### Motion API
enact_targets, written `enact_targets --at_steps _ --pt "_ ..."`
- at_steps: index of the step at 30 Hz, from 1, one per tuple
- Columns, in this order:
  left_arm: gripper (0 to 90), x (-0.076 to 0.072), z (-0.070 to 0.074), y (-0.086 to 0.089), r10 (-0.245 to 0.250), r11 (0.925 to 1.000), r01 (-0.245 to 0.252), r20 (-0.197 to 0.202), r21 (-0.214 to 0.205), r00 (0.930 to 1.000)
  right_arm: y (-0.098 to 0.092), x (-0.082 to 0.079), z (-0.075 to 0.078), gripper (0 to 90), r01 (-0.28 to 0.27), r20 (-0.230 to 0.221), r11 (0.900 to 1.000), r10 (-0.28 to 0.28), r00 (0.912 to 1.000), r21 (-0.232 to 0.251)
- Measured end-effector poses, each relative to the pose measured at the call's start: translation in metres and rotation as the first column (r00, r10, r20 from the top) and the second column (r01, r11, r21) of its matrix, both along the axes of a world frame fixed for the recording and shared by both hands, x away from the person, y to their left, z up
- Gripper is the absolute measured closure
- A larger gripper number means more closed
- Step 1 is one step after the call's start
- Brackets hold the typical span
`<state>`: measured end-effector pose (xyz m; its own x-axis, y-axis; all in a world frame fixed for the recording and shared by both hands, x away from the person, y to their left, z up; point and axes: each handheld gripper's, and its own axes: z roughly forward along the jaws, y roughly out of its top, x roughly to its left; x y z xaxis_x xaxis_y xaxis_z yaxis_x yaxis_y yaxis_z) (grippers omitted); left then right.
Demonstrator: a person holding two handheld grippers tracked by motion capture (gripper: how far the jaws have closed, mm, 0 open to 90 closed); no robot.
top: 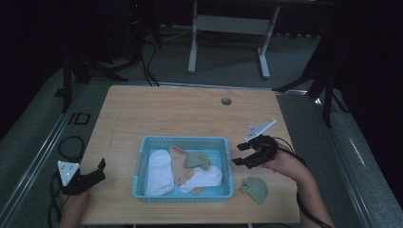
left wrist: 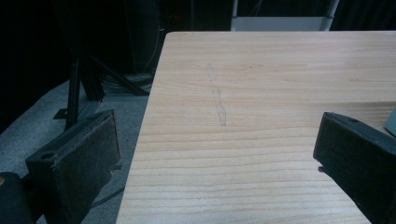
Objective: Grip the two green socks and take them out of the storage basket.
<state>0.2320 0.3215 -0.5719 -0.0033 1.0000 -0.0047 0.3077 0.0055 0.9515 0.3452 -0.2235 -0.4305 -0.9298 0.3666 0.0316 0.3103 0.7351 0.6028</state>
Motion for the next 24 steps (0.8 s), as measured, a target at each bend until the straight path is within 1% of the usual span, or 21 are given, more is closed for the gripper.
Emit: enact_targets --at_steps 1,2,3,8,13,17,19,20,21,22,24 --pt "0.7 0.0 0.0 0.0 0.0 1.0 0.0 0.0 0.0 1.0 0.0 0.0 0.0 37.9 0.0 0.0 1.0 0.0 1.0 0.0" --pt "0.7 0.0 0.0 0.0 0.0 1.0 0.0 0.0 0.0 1.0 0.004 0.0 0.0 38.3 -0.006 0.004 1.0 0.006 1.0 -0.003" --pt "0.7 0.0 0.0 0.0 -0.001 1.0 0.001 -0.001 -0.001 1.0 0.011 0.001 -0.001 39.7 -0.028 0.007 0.9996 0.028 0.9996 -0.005" --pt "0.7 0.0 0.0 0.0 -0.003 1.0 0.003 0.0 0.0 1.0 0.029 0.004 -0.006 42.0 -0.062 0.007 0.9977 0.062 0.998 -0.026" --pt "0.7 0.0 0.0 0.0 -0.003 1.0 0.003 0.0 0.0 1.0 0.049 0.006 -0.012 43.9 -0.11 0.004 0.9934 0.11 0.994 -0.035" --pt "0.7 0.0 0.0 0.0 -0.005 1.0 0.005 0.0 0.0 1.0 0.067 0.007 -0.019 45.7 -0.151 0.0 0.9871 0.151 0.9885 -0.052" --pt "0.7 0.0 0.0 0.0 -0.005 1.0 0.005 0.001 0.001 1.0 0.076 0.008 -0.023 47.0 -0.176 0.008 0.9824 0.177 0.9842 -0.062" --pt "0.7 0.0 0.0 0.0 -0.005 1.0 0.005 0.001 0.001 1.0 0.076 0.008 -0.023 47.0 -0.176 0.008 0.9824 0.177 0.9842 -0.062" --pt "0.7 0.0 0.0 0.0 -0.006 1.0 0.006 0.001 0.0 1.0 0.08 0.008 -0.025 48.2 -0.186 0.005 0.9802 0.187 0.9824 -0.068" --pt "0.7 0.0 0.0 0.0 -0.007 1.0 0.007 0.002 0.001 1.0 0.087 0.009 -0.029 50.4 -0.205 0.011 0.9755 0.207 0.9783 -0.078" --pt "0.7 0.0 0.0 0.0 -0.008 1.0 0.008 0.001 0.001 1.0 0.095 0.009 -0.033 51.0 -0.22 0.007 0.9712 0.221 0.9751 -0.091"
